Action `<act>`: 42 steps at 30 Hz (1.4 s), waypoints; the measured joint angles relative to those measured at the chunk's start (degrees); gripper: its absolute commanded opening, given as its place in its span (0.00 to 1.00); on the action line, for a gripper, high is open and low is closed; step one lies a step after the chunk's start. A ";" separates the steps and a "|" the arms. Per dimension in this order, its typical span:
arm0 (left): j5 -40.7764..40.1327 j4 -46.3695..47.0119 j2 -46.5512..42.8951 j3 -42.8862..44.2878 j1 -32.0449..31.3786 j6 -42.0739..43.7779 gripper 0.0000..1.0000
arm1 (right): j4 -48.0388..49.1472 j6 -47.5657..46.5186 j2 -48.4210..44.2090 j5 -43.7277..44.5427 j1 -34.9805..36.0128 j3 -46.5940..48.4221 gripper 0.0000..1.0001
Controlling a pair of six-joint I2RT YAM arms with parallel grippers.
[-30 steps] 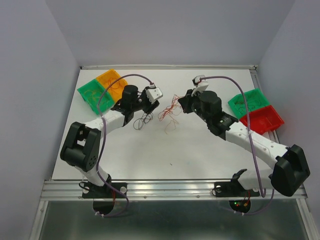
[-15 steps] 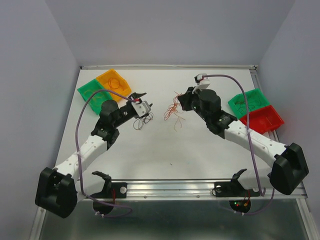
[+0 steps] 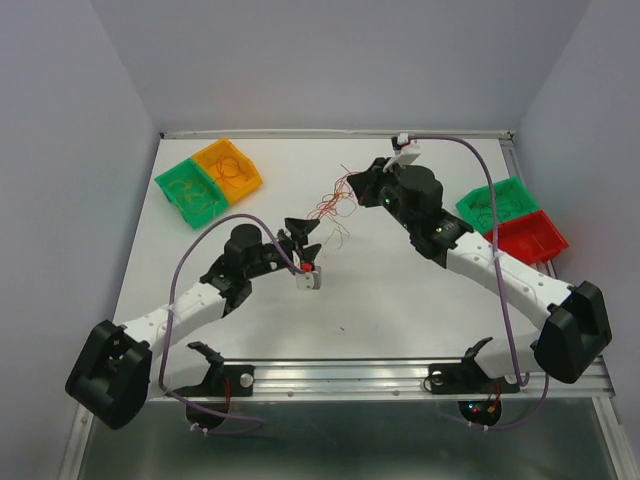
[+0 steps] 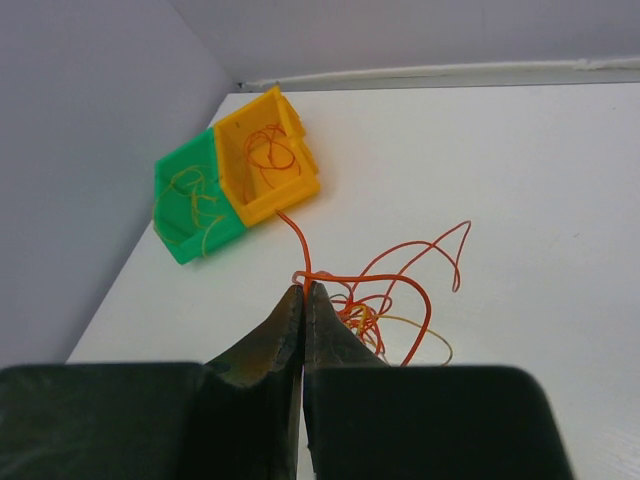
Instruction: Untangle the cables
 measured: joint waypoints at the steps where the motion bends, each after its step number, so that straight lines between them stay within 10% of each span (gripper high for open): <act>1: -0.13 0.00 0.87 0.00 0.00 1.95 0.71 | 0.15 0.33 0.07 -0.66 0.00 0.28 0.01; 12: -4.17 0.59 11.74 0.61 -1.36 20.00 0.68 | 0.52 1.09 0.35 -4.22 0.00 2.69 0.00; 31: -11.54 7.54 20.04 6.64 -5.53 26.14 0.61 | 0.50 1.97 1.36 -7.48 0.00 2.69 0.01; 34: -12.55 7.69 21.51 7.39 -6.71 26.82 0.47 | 0.50 2.14 1.36 -7.74 0.00 2.69 0.01; 37: -14.16 7.93 23.32 8.31 -7.72 27.85 0.02 | 0.50 2.56 1.36 -8.02 0.00 2.69 0.01; 42: -15.98 7.48 25.40 9.44 -8.09 27.87 0.00 | 0.48 2.75 1.18 -7.78 0.00 2.69 0.01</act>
